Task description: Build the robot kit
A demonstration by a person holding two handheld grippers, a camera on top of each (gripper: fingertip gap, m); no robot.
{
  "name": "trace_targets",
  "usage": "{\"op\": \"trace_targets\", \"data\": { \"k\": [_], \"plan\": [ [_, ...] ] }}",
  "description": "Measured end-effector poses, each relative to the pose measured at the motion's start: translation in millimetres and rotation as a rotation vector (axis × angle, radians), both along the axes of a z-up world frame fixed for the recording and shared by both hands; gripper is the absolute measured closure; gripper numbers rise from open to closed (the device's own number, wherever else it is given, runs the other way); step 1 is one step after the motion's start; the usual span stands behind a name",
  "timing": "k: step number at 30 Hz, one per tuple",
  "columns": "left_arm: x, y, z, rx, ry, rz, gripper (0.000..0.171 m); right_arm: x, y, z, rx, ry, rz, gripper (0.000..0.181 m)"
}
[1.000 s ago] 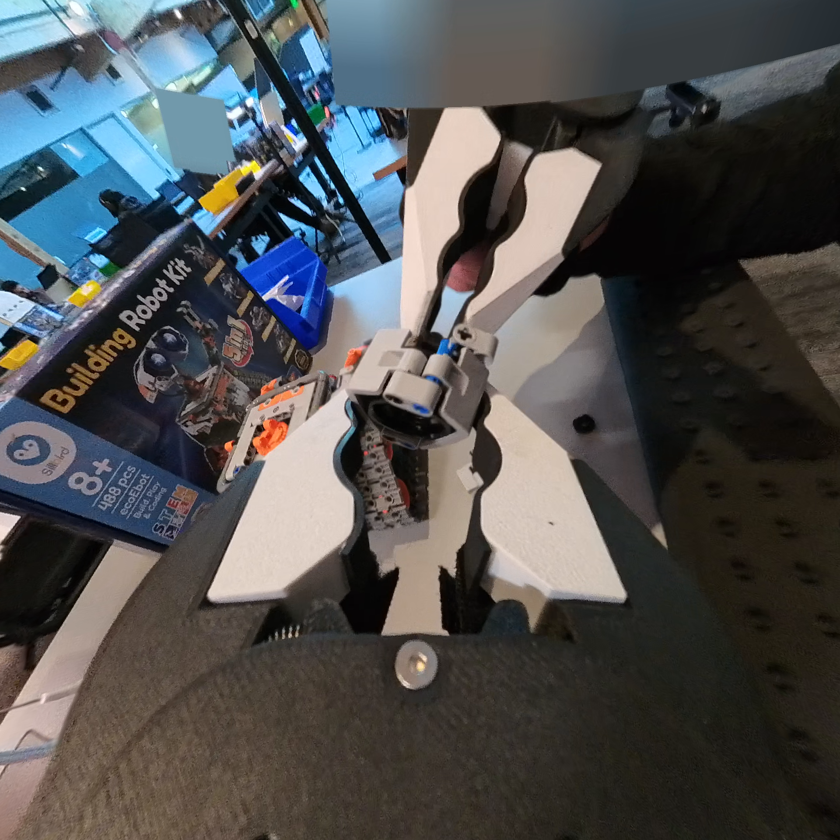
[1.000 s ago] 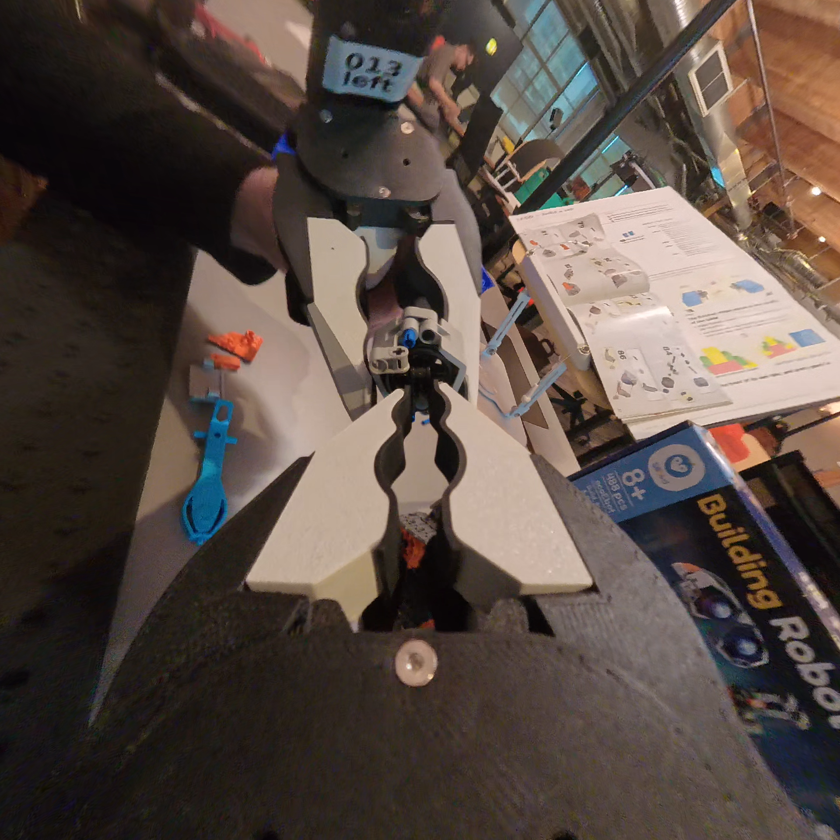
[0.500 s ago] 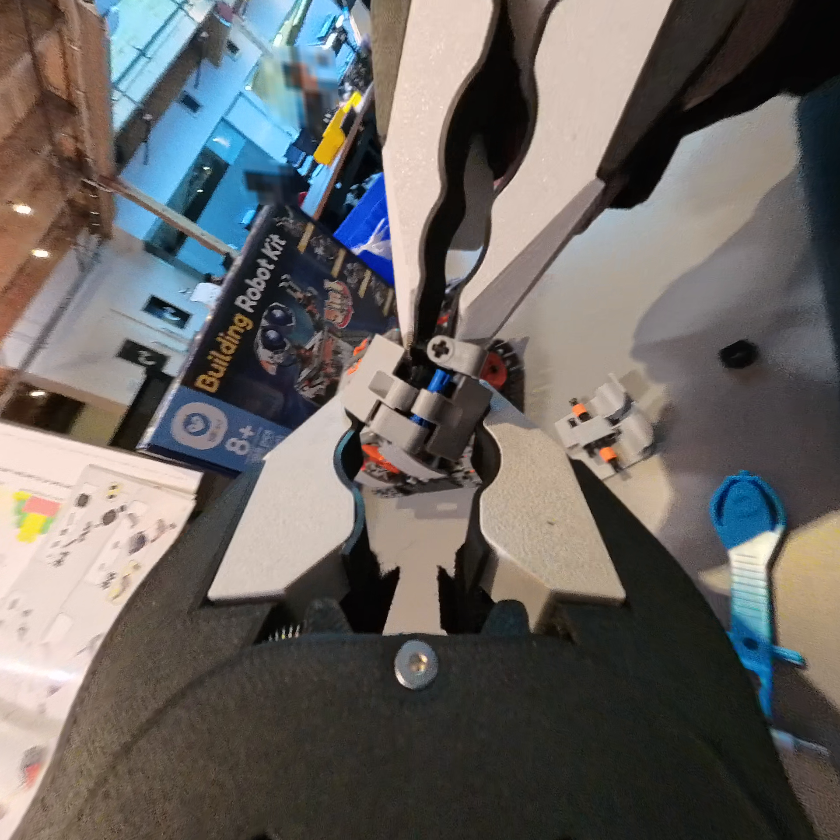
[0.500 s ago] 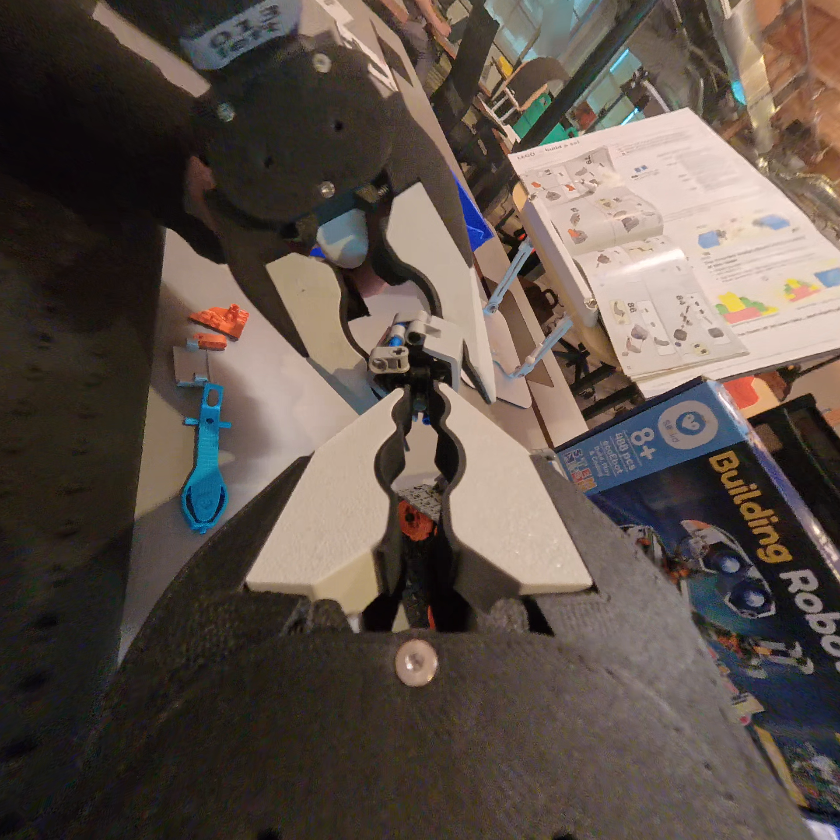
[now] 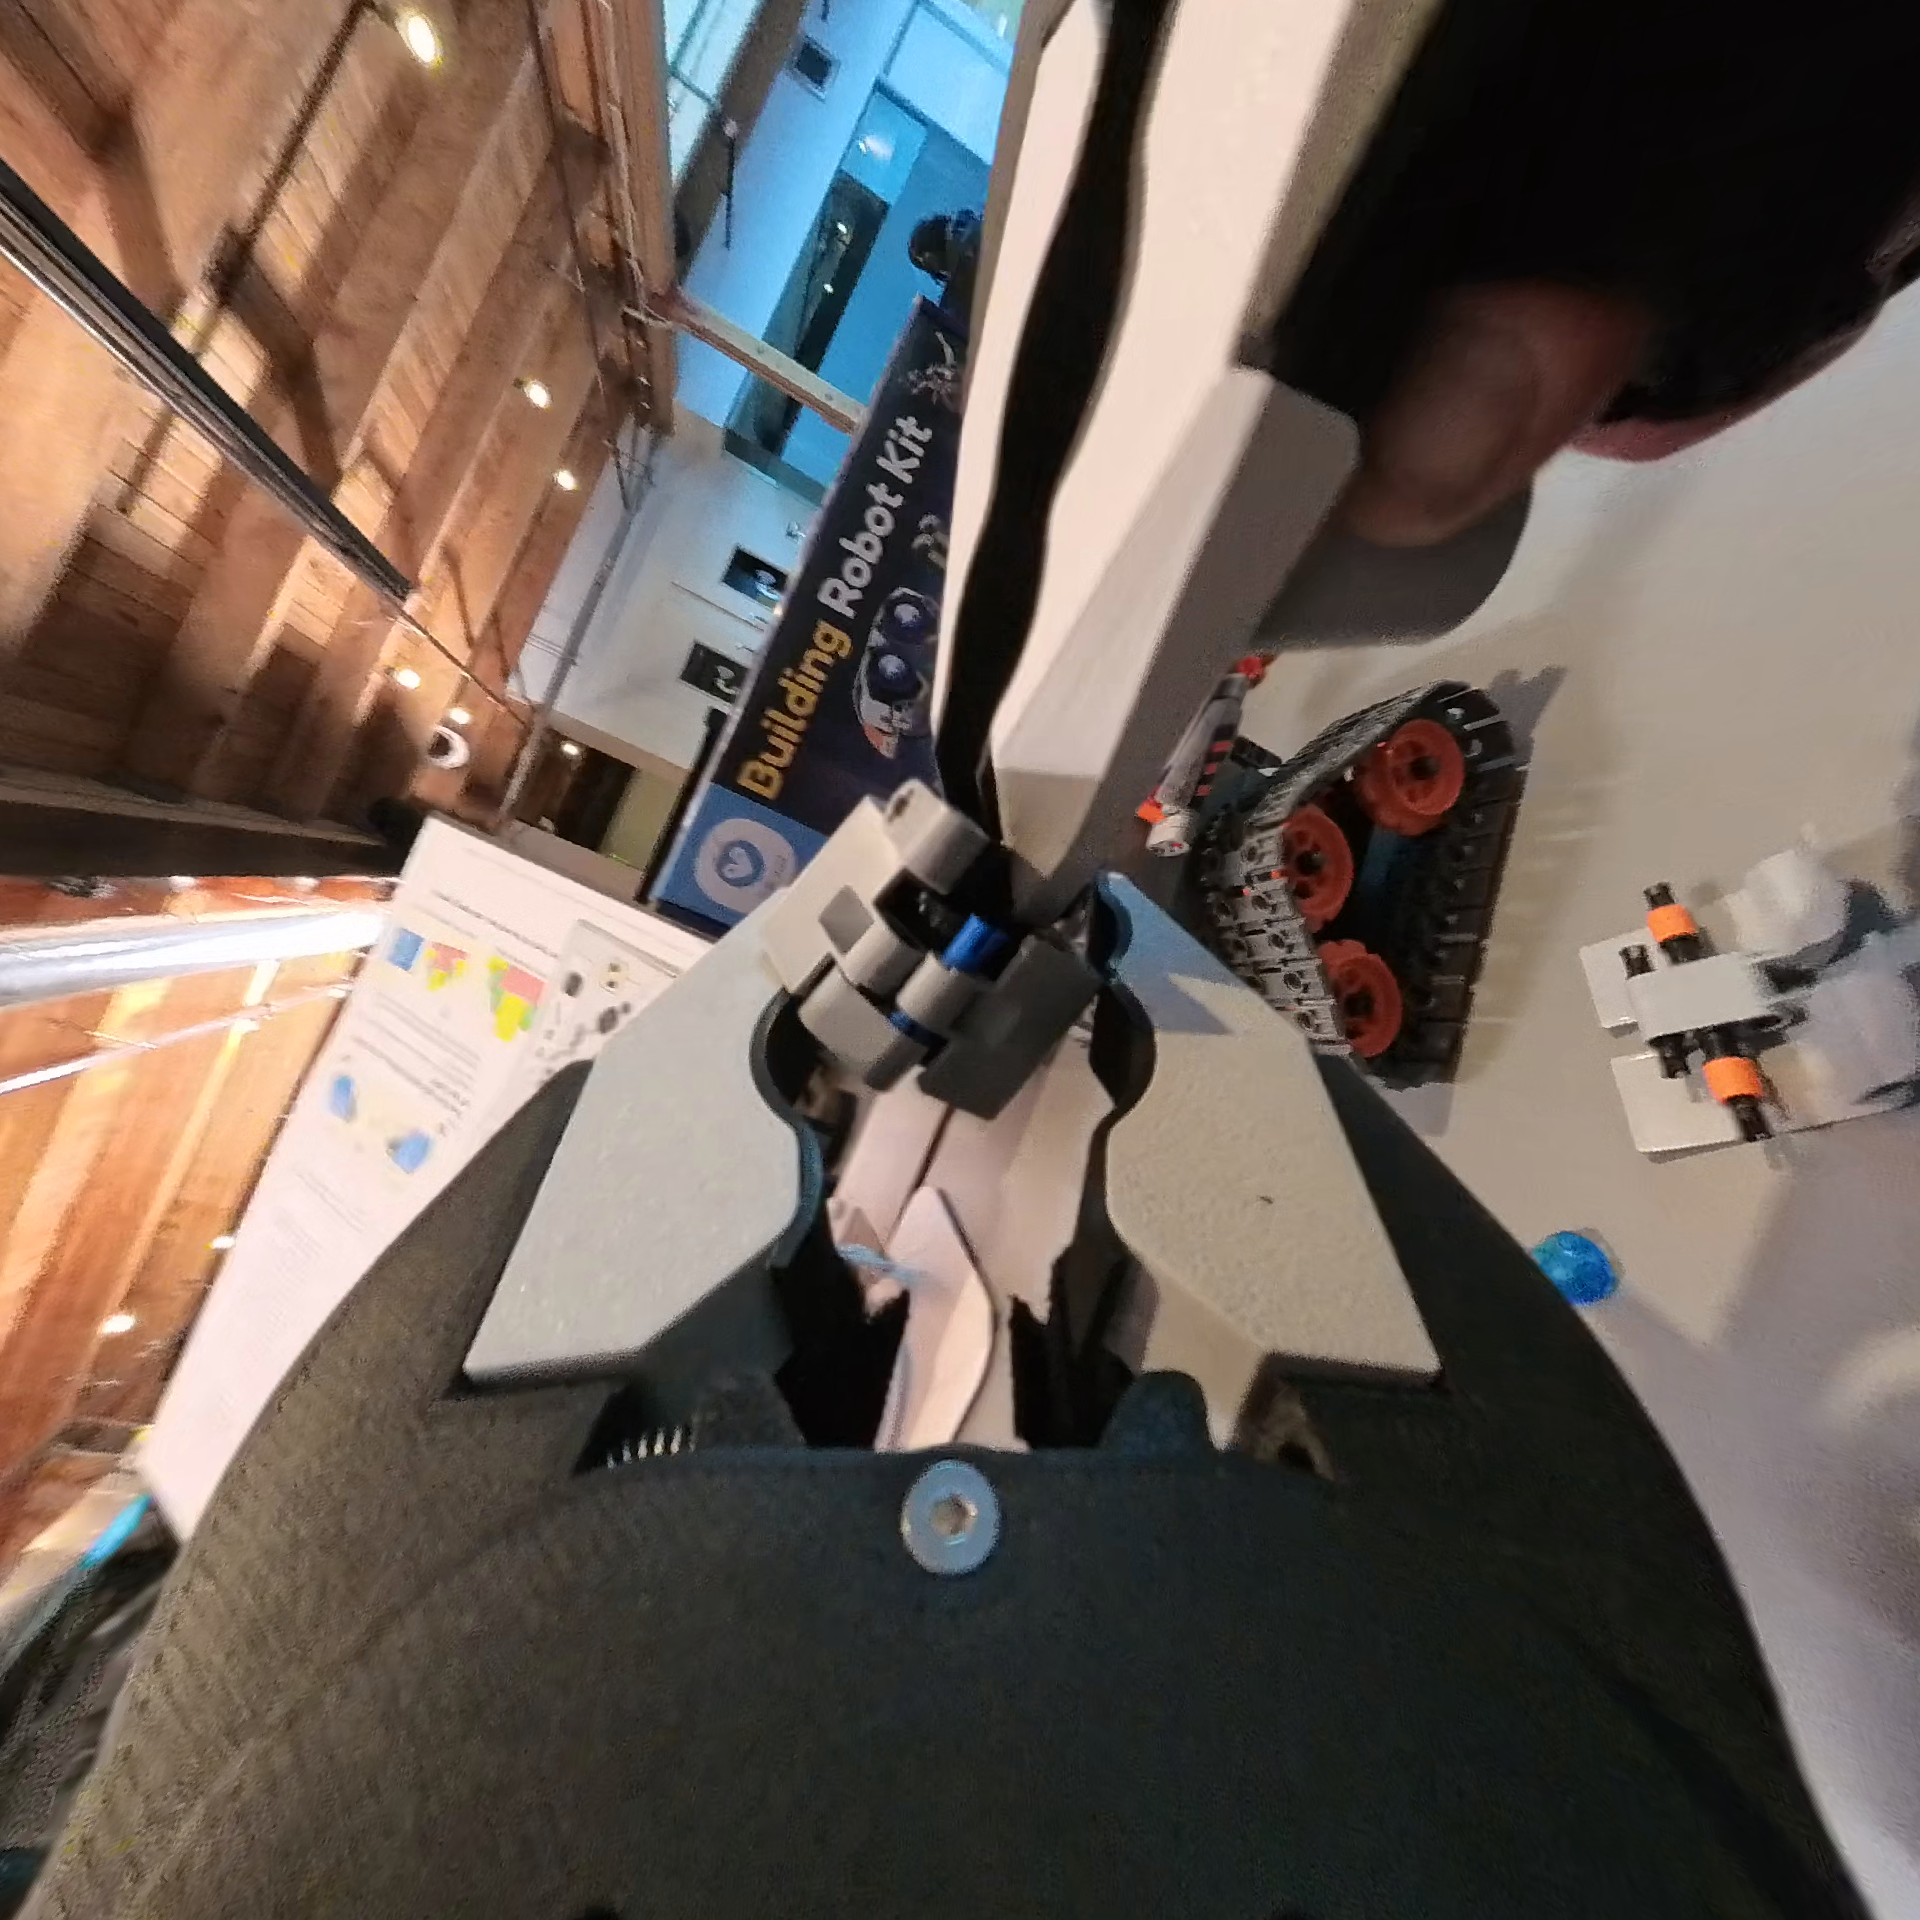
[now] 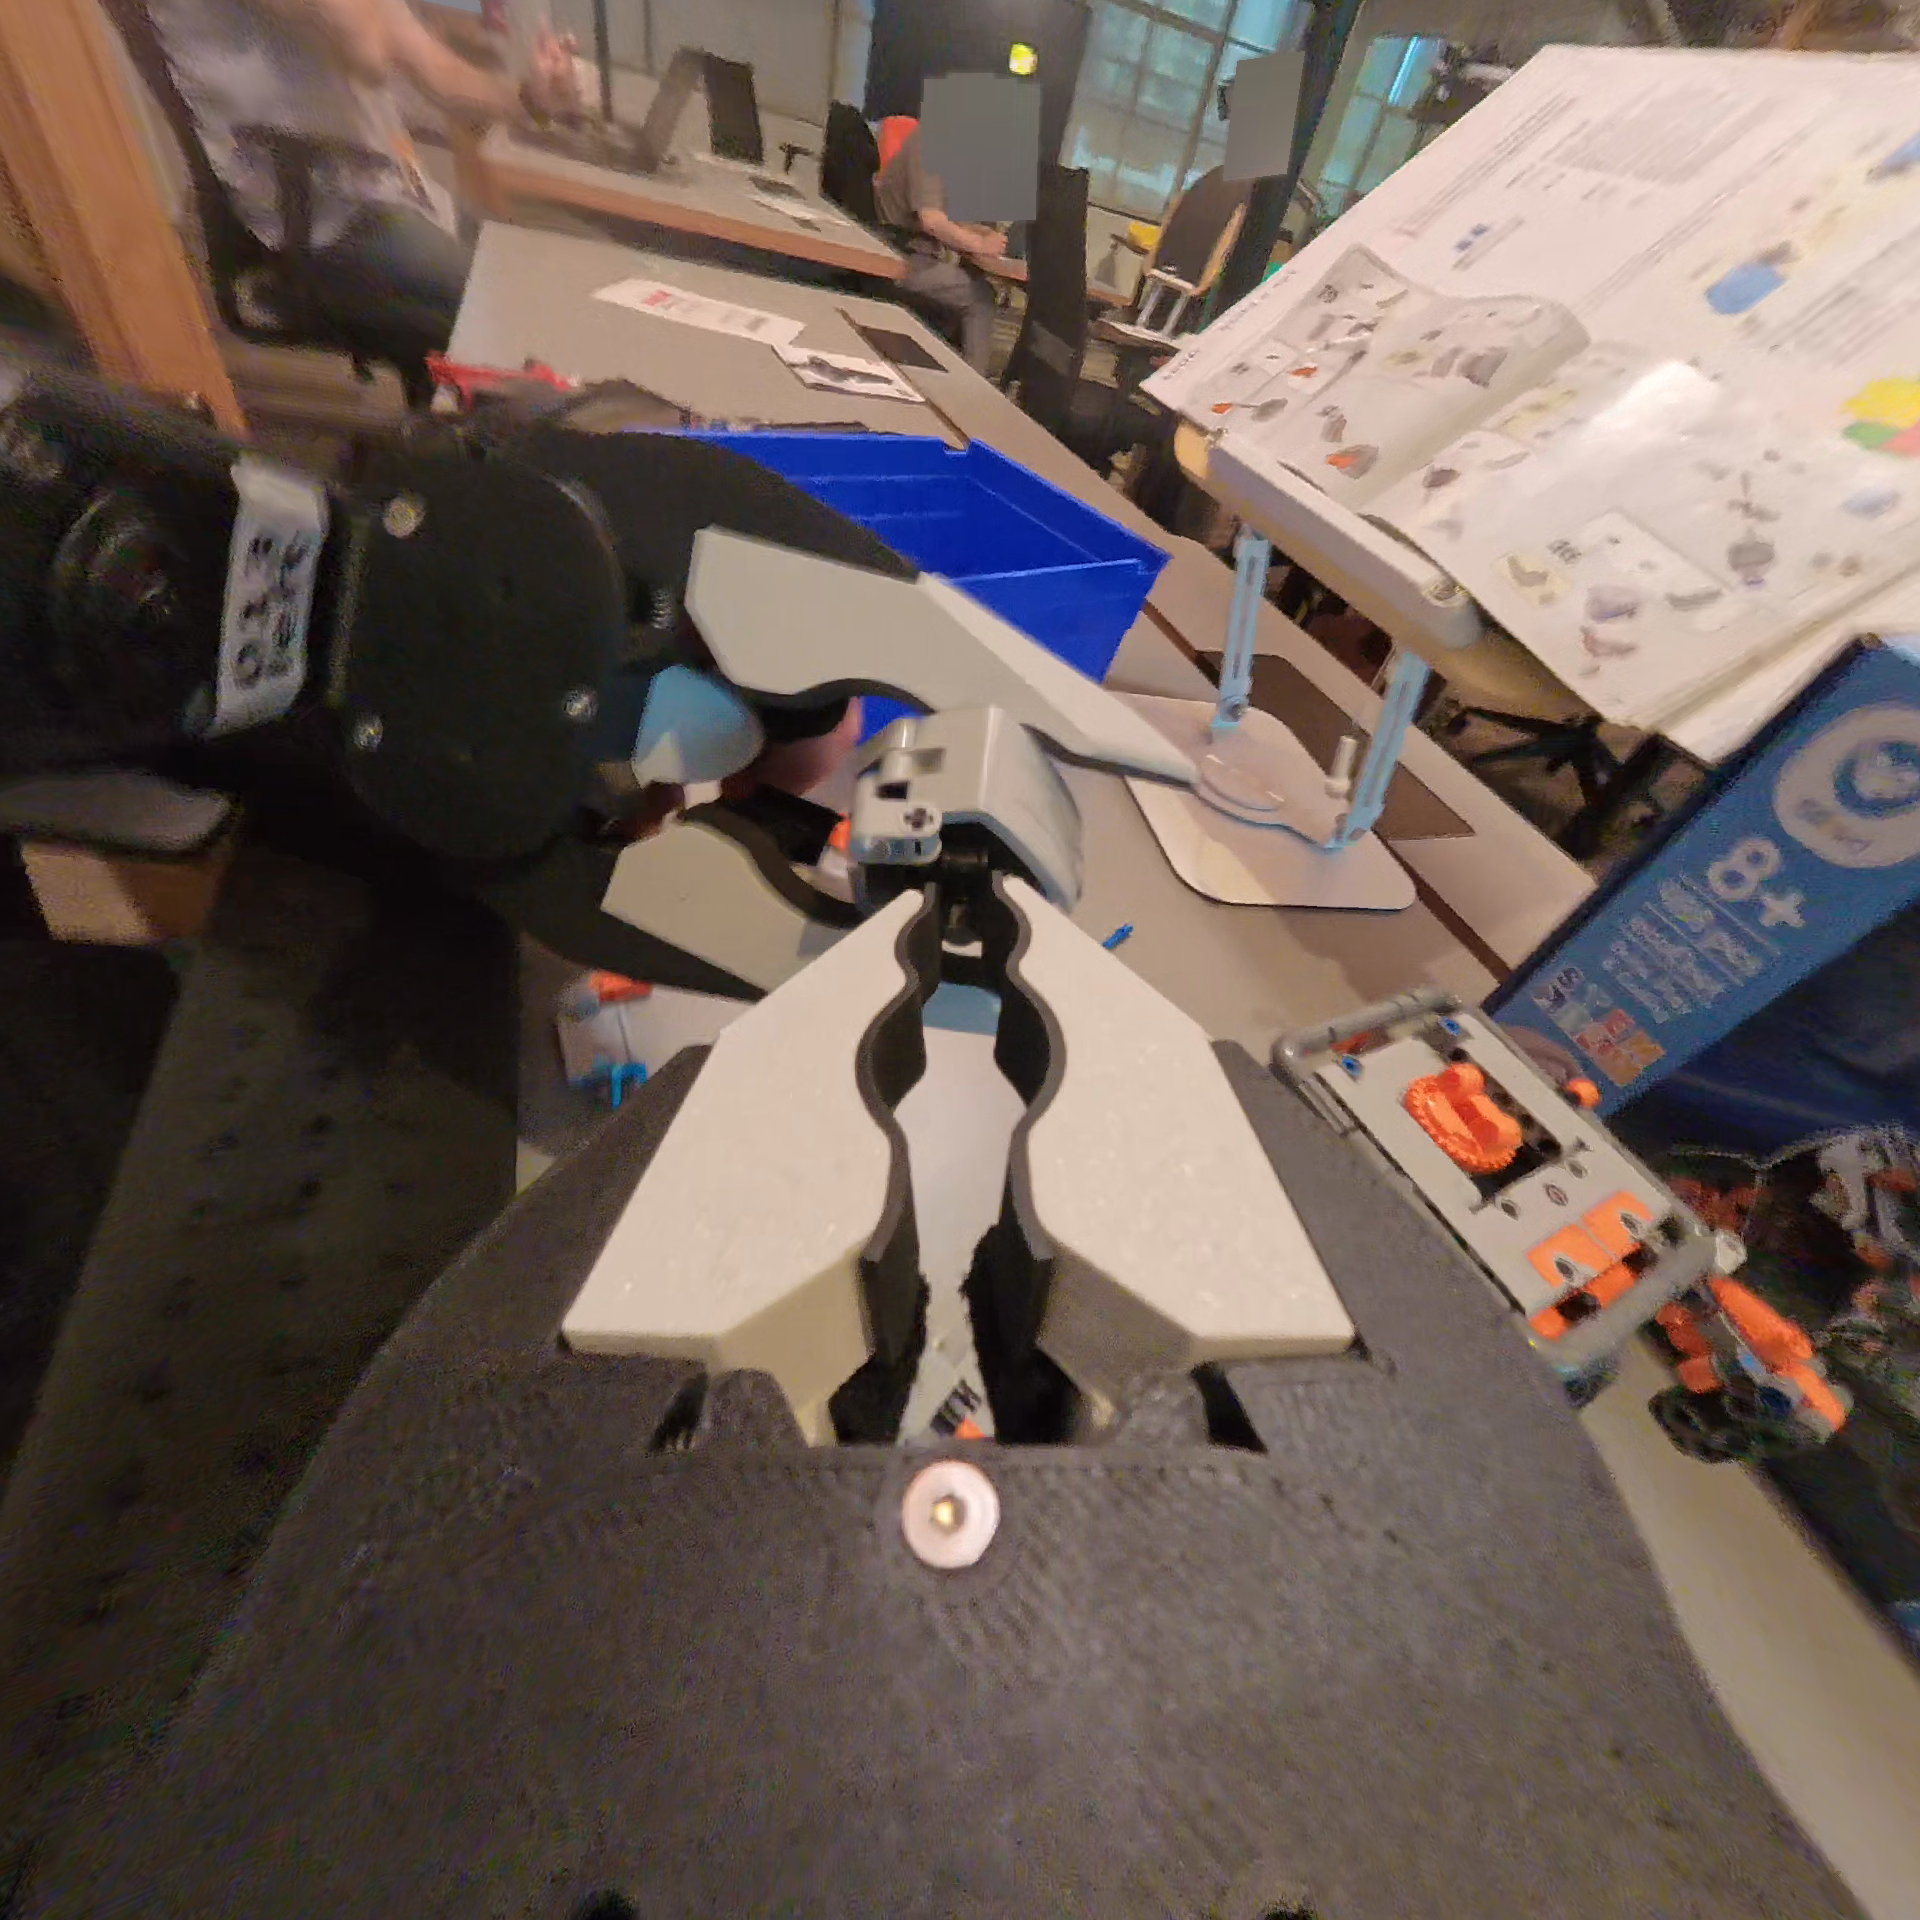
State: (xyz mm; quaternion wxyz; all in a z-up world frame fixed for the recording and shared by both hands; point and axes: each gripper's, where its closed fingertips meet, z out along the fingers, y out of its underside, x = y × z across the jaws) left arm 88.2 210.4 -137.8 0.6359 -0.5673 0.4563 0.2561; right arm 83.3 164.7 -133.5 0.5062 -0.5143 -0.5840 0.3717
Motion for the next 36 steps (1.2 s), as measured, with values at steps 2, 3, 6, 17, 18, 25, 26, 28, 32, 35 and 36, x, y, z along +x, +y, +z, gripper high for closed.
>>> {"op": "trace_targets", "data": {
  "k": [2, 3, 6, 17, 18, 25, 26, 28, 32, 35, 36],
  "plan": [
    [8.6, -0.8, -0.1, -0.037, -0.059, -0.047, 0.118, -4.3, -1.4, -5.9, 0.085, -0.029, -0.02, 0.176],
    [8.8, 0.2, -0.1, -0.059, -0.083, -0.061, 0.118, -3.2, 0.7, -3.4, 0.093, -0.016, -0.024, 0.176],
    [10.2, -3.4, 4.6, -0.152, -0.188, -0.146, 0.123, -0.7, 3.1, 4.9, 0.024, 0.033, 0.007, 0.176],
    [23.6, -36.8, -3.5, -0.487, -0.299, -0.548, 0.113, 12.4, -3.5, 3.5, -0.001, 0.023, 0.173, 0.176],
    [23.6, -38.4, -3.0, -0.507, -0.315, -0.565, 0.117, 12.7, -4.8, 3.1, 0.01, 0.017, 0.178, 0.176],
    [22.9, -41.9, -2.2, -0.542, -0.35, -0.587, 0.121, 11.8, -7.4, 3.8, 0.104, 0.015, 0.149, 0.176],
    [22.0, -40.2, -2.4, -0.531, -0.341, -0.565, 0.121, 11.3, -6.0, 3.9, 0.119, 0.013, 0.13, 0.176],
    [19.0, -35.3, -1.2, -0.488, -0.325, -0.522, 0.121, 9.9, -1.7, 4.7, 0.128, 0.018, 0.092, 0.176],
    [17.9, -30.7, 0.2, -0.489, -0.376, -0.497, 0.121, 12.3, 1.4, 7.8, 0.128, 0.023, 0.08, 0.174],
    [17.1, -30.4, 5.4, -0.483, -0.419, -0.5, 0.121, 18.4, 2.2, 15.6, 0.159, 0.054, 0.072, 0.17],
    [15.9, -28.9, 5.6, -0.477, -0.421, -0.488, 0.121, 20.5, -0.4, 19.7, 0.159, 0.073, 0.087, 0.167]
  ]
}}
